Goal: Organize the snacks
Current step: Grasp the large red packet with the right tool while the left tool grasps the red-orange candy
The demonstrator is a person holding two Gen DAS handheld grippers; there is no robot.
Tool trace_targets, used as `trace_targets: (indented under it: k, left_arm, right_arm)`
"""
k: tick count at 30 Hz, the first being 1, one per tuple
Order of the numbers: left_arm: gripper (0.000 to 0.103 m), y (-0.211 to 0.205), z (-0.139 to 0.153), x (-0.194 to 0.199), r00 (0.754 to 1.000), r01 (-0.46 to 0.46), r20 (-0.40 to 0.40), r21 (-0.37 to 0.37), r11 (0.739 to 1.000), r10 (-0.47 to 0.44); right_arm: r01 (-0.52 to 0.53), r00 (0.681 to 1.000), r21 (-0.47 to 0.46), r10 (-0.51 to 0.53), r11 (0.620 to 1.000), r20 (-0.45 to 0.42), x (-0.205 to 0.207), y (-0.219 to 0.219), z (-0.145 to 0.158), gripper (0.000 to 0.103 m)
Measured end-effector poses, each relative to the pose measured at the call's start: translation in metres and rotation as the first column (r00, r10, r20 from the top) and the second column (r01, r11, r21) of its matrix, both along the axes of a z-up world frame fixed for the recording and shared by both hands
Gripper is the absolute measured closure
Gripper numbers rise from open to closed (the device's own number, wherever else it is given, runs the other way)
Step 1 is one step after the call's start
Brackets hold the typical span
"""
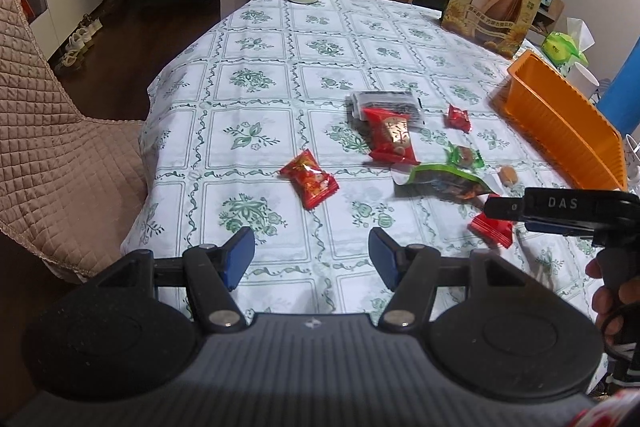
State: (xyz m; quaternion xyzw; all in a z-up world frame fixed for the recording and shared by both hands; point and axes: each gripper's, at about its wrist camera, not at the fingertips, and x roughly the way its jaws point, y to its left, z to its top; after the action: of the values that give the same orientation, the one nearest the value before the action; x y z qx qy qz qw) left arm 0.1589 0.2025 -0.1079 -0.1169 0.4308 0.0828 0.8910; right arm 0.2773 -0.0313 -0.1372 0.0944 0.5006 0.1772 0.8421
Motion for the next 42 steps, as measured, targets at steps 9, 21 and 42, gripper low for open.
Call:
trace_targets:
  k: [9,21,42]
  left_arm:
    - [0.043,0.007,-0.006,0.01,1.0,0.012,-0.008,-0.002,1.0,-0.012]
    - [0.044,-0.001,-0.015,0.029,0.999,0.034,0.002,0.008,0.999,-0.034]
    - [0.066,0.0,-0.043,0.089,1.0,-0.01,-0.011,0.047,0.999,0.01]
  right_arm:
    - [0.027,1.0,-0.08,-0.027,0.996,-0.004,0.012,0.014,-0.012,0.054]
    - [-0.058,0.998,-0.119,0.062,0.991,0.033,0.005,0.004,-0.011,0.076]
    - [0.075,0.996,-0.05,-0.072,0.996,0.059,0.003,-0.073,0.016,0.076]
